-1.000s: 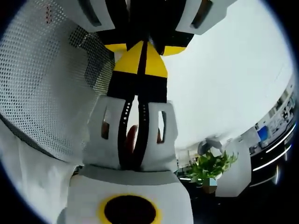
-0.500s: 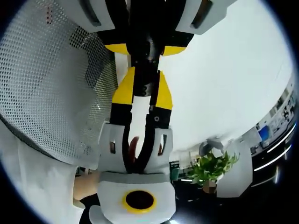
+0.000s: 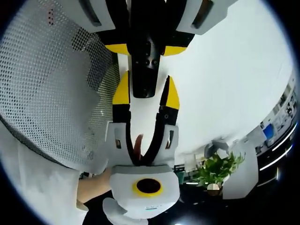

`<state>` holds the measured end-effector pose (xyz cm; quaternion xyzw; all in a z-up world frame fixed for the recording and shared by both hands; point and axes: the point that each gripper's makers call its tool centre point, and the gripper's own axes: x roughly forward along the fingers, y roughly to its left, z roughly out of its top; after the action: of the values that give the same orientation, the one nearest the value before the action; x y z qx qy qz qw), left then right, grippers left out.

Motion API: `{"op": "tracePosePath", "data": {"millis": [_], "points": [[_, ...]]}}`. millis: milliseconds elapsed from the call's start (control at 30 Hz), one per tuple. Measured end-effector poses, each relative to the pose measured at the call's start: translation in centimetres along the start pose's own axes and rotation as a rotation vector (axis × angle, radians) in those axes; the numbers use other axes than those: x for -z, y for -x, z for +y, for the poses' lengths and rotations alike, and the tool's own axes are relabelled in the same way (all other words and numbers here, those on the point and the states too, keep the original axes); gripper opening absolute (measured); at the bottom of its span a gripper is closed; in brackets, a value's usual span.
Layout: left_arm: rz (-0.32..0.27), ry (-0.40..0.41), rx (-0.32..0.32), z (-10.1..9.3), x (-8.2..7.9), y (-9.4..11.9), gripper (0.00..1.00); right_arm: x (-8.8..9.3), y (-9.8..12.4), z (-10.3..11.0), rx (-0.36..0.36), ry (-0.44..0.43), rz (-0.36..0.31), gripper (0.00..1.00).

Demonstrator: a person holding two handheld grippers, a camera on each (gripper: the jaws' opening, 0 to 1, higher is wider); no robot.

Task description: Press the specified remote control buttons in sequence, fully releasing each button before pressing the next.

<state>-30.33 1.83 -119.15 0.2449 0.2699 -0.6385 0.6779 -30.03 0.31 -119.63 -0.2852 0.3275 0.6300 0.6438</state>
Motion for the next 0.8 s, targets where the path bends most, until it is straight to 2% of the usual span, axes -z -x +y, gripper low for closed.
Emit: {"op": "tracePosePath", "data": {"millis": [133, 267, 433, 533, 667, 733, 800], "points": [[0.002, 0.003, -0.001, 0.0, 0.0, 0.1, 0.23, -0.1, -0.1, 0.3, -0.008, 0.010, -0.006, 0.29], [0.007, 0.017, -0.005, 0.0, 0.0, 0.2, 0.23, 0.1, -0.3, 0.5, -0.003, 0.040, -0.003, 0.22], [0.006, 0.037, -0.014, 0.1, 0.0, 0.1, 0.23, 0.1, -0.3, 0.4, -0.003, 0.055, -0.005, 0.22], [0.008, 0.119, -0.024, 0.3, -0.2, 0.2, 0.24, 0.2, -0.3, 0.4, -0.002, 0.084, 0.004, 0.21], [0.014, 0.124, -0.044, 0.5, 0.0, 0.4, 0.25, 0.0, -0.3, 0.3, -0.011, 0.074, 0.006, 0.21], [0.030, 0.129, -0.073, 0.9, 0.2, 0.9, 0.28, 0.0, -0.3, 0.3, -0.014, 0.068, 0.003, 0.21], [0.004, 0.139, -0.088, 1.1, -0.2, 1.5, 0.32, 0.1, -0.3, 0.3, -0.013, 0.070, 0.003, 0.21]]}}
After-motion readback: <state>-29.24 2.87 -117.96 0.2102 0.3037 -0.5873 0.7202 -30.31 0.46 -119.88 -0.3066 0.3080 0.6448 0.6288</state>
